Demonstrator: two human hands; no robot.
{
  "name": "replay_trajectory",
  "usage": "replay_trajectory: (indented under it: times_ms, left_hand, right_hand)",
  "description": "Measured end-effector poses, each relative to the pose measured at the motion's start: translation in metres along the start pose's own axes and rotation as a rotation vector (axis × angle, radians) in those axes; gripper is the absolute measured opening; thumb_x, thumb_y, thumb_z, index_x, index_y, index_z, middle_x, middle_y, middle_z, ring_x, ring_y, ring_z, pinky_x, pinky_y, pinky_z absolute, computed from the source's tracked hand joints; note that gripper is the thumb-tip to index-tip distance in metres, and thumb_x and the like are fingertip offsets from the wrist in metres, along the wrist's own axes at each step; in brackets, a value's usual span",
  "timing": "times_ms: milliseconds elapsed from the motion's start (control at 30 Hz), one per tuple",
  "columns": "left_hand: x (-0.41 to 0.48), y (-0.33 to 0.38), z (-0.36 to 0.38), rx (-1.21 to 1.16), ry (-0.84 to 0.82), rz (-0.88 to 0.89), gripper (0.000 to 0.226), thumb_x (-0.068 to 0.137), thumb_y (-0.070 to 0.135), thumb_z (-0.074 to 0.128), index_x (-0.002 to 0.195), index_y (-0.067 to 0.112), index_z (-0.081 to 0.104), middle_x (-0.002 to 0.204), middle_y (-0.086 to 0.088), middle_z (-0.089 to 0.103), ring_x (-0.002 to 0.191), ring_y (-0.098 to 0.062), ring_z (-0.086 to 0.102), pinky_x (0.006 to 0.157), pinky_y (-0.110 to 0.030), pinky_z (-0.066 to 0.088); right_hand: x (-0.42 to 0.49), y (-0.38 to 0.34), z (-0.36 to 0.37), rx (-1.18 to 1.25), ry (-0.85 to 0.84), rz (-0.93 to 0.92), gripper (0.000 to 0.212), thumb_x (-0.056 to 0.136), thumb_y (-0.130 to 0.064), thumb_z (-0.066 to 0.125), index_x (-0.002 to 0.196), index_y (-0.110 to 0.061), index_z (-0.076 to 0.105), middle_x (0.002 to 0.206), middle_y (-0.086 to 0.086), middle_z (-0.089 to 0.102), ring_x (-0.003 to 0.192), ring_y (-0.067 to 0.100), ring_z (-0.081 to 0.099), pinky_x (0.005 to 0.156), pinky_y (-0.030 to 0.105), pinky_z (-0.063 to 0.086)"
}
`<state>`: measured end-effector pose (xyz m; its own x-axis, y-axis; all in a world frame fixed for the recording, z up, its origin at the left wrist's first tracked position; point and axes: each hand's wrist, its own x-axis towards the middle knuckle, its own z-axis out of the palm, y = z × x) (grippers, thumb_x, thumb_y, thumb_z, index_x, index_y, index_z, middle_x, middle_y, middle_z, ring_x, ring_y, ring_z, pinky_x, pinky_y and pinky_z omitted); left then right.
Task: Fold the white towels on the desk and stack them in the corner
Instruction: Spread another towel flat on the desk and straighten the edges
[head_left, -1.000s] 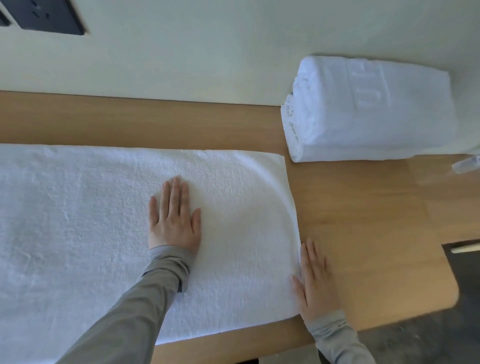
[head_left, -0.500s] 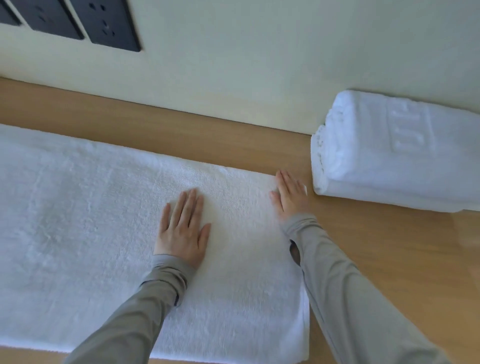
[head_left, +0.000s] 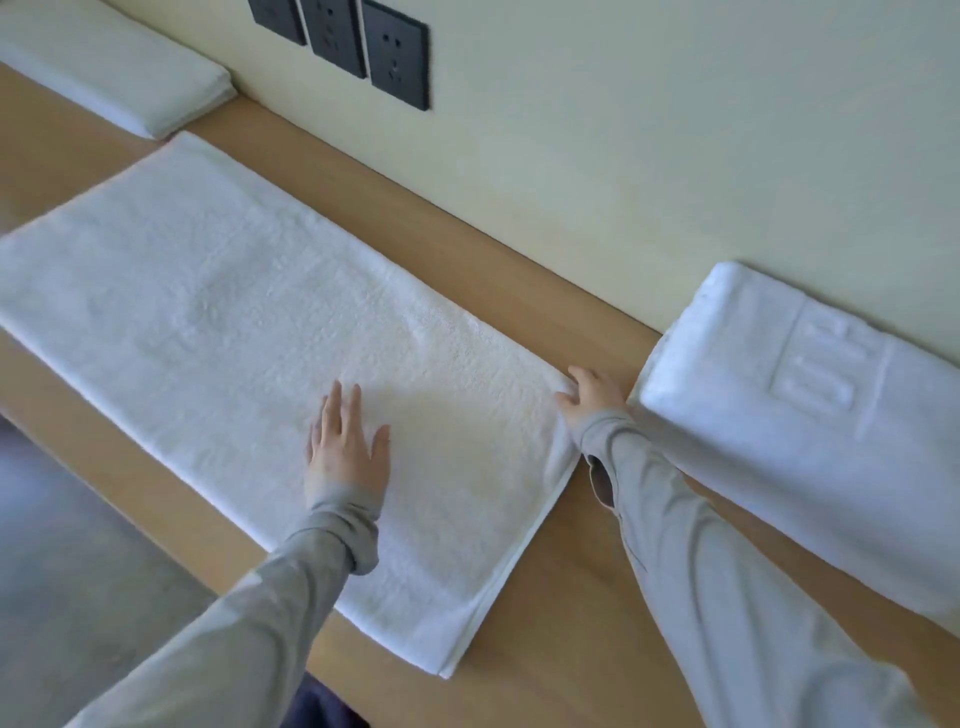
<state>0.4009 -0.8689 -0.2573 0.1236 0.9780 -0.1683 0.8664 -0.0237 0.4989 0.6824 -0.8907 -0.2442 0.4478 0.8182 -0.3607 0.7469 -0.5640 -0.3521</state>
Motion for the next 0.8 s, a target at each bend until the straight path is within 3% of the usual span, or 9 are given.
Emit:
replay_trajectory:
  times_ms: [167, 300, 400, 567, 700, 800]
  left_hand:
    - [-0.088, 0.017, -0.009, -0.327, 0.209, -0.634, 0.077, 0.083, 0.025, 0.065, 0.147, 0.015, 0.023, 0.154, -0.010, 0.016, 0.139, -0.034, 0.017, 0.109, -0.050, 0.023]
    - [-0.122, 0.017, -0.006, -0.639, 0.149, -1.087, 0.083, 0.075, 0.025, 0.076, 0.141, 0.006, 0.029, 0.141, -0.021, 0.034, 0.127, -0.040, 0.037, 0.101, -0.049, 0.035]
    - [-0.135, 0.017, 0.005, -0.927, 0.173, -1.176, 0.068, 0.071, 0.016, 0.080, 0.123, -0.002, 0.041, 0.115, -0.021, 0.052, 0.101, -0.037, 0.053, 0.089, -0.044, 0.044]
    - [-0.151, 0.030, 0.011, -1.097, 0.015, -1.281, 0.037, 0.072, 0.027, 0.079, 0.077, 0.000, 0.055, 0.068, -0.008, 0.053, 0.062, -0.026, 0.049, 0.060, -0.033, 0.041]
    - [-0.162, 0.033, 0.016, -1.214, 0.019, -1.263, 0.031, 0.076, 0.021, 0.076, 0.090, -0.003, 0.062, 0.074, -0.011, 0.060, 0.066, -0.027, 0.056, 0.056, -0.030, 0.040]
    - [-0.166, 0.033, 0.014, -1.359, 0.017, -1.229, 0.022, 0.079, 0.018, 0.074, 0.086, 0.001, 0.063, 0.084, -0.015, 0.065, 0.078, -0.034, 0.061, 0.066, -0.036, 0.050]
  right_hand:
    - [0.010, -0.006, -0.015, -0.055, -0.134, 0.038, 0.038, 0.087, -0.034, 0.058, 0.113, -0.007, 0.053, 0.116, 0.011, 0.054, 0.108, 0.026, 0.051, 0.094, 0.033, 0.040]
    - [0.016, -0.007, -0.023, -0.030, -0.220, 0.099, 0.050, 0.087, -0.036, 0.061, 0.124, -0.005, 0.047, 0.123, 0.012, 0.054, 0.112, 0.029, 0.053, 0.090, 0.032, 0.041]
    - [0.018, -0.005, -0.023, 0.086, -0.224, 0.140, 0.056, 0.086, -0.029, 0.064, 0.132, -0.006, 0.042, 0.131, 0.013, 0.051, 0.117, 0.029, 0.051, 0.091, 0.032, 0.039]
    - [0.024, -0.008, -0.024, 0.175, -0.253, 0.238, 0.072, 0.080, -0.030, 0.072, 0.138, -0.006, 0.037, 0.138, 0.013, 0.046, 0.123, 0.031, 0.048, 0.098, 0.036, 0.039]
    - [0.030, -0.009, -0.024, 0.143, -0.288, 0.268, 0.077, 0.081, -0.030, 0.071, 0.143, -0.007, 0.030, 0.145, 0.012, 0.039, 0.130, 0.031, 0.041, 0.105, 0.039, 0.035]
    - [0.035, -0.009, -0.025, 0.169, -0.319, 0.247, 0.078, 0.083, -0.027, 0.069, 0.144, -0.007, 0.026, 0.147, 0.013, 0.035, 0.133, 0.031, 0.038, 0.107, 0.039, 0.032]
